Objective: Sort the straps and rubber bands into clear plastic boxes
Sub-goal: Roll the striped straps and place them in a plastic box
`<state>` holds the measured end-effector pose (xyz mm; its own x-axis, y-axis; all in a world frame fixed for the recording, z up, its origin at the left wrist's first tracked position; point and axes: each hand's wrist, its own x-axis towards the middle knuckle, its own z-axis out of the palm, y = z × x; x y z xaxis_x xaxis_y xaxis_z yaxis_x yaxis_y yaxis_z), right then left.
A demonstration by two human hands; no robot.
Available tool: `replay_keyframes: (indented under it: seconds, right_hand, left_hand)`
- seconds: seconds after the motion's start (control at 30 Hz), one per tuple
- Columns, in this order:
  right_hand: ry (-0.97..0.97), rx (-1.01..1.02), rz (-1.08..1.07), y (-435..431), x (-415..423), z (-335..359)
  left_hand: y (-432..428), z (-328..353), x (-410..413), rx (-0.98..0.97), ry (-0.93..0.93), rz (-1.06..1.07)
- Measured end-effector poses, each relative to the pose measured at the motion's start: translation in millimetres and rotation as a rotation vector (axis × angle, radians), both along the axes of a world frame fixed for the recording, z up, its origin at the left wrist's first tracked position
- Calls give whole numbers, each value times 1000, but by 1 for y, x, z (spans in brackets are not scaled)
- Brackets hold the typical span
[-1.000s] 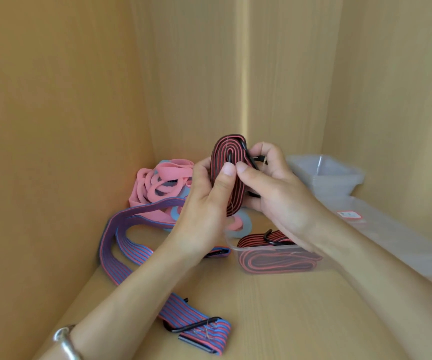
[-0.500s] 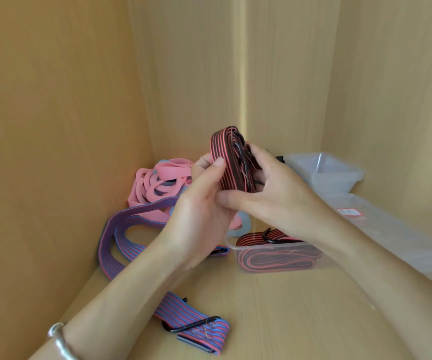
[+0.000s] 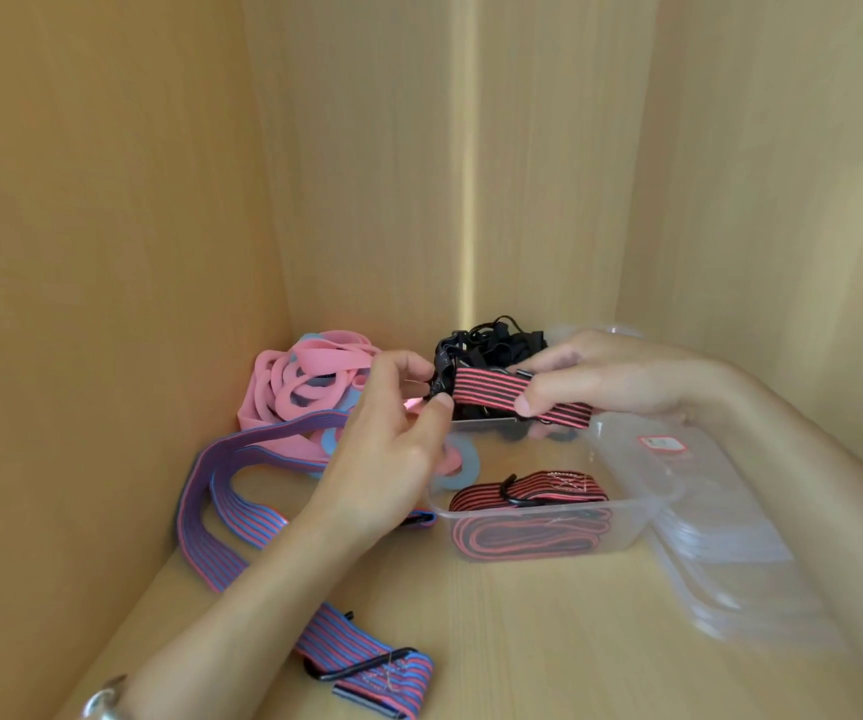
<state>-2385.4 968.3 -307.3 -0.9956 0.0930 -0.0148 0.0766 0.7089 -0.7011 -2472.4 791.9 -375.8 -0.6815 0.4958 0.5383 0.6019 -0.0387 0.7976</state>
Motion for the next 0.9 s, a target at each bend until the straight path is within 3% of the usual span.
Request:
replay_keyframes:
  seconds: [0.23, 0.5, 0.9]
  right_hand:
    - [-235, -20, 34, 3, -13, -21]
    - [-282, -47, 67, -1, -15, -33]
    - [-195, -89, 132, 7, -14, -35]
  left_hand:
    - [1, -11, -5, -391, 185, -81]
    - [0, -11, -8, -480, 221, -73]
    - [2, -7, -8, -568, 228, -13]
